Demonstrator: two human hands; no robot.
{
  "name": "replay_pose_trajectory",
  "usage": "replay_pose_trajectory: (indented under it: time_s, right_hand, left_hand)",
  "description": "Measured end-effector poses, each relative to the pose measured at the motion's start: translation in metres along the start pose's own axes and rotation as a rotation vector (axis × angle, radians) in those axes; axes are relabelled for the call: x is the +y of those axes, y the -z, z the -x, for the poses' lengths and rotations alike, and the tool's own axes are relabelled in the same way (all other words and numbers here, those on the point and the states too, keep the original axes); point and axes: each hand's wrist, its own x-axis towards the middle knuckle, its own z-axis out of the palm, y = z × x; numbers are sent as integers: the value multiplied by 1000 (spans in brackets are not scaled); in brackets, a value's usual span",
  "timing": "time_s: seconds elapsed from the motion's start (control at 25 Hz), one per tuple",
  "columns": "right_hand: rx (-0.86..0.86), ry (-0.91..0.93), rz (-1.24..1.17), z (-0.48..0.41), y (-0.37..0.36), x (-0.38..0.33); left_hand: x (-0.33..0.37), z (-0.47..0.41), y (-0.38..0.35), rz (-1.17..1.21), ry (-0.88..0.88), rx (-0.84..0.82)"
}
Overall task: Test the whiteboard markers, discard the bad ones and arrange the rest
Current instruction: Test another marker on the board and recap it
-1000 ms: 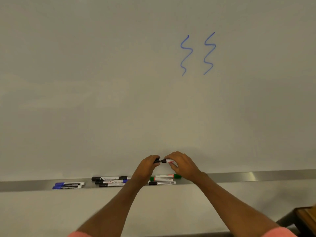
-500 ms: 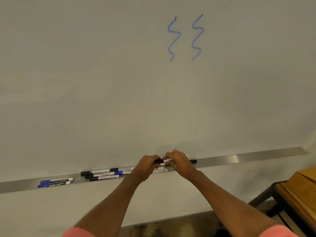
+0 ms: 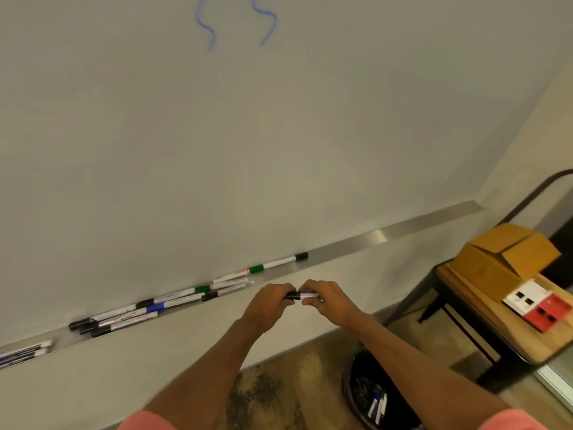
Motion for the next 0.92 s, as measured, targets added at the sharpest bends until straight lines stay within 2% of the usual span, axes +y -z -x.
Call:
replay_pose_trajectory:
  time_s: [0.12,0.32,0.48,0.6,0.72,0.92]
  right_hand:
    - [-35,-127,-16,26,-2,46]
    - [6,-338,-37,76,-21,143]
    - [-4,-556,-85,107,-42,216]
    - [-42,-818,-126,122,-72,272]
    - [-90,-1056,-187,132,-103,323]
    - [-191,-1211,-187,132,-146,385]
  left_hand:
    - [15,-24,-47,-6,-16,-97]
    - [46,-63,-134,43,8,-223]
    - [31,-82,-240,-45,21,-246]
    - [38,-88,-296,-178,-26,-503]
    - [31,-96,-350,-222,-5,-545]
    - [5,-98,-418,-256,26,-643]
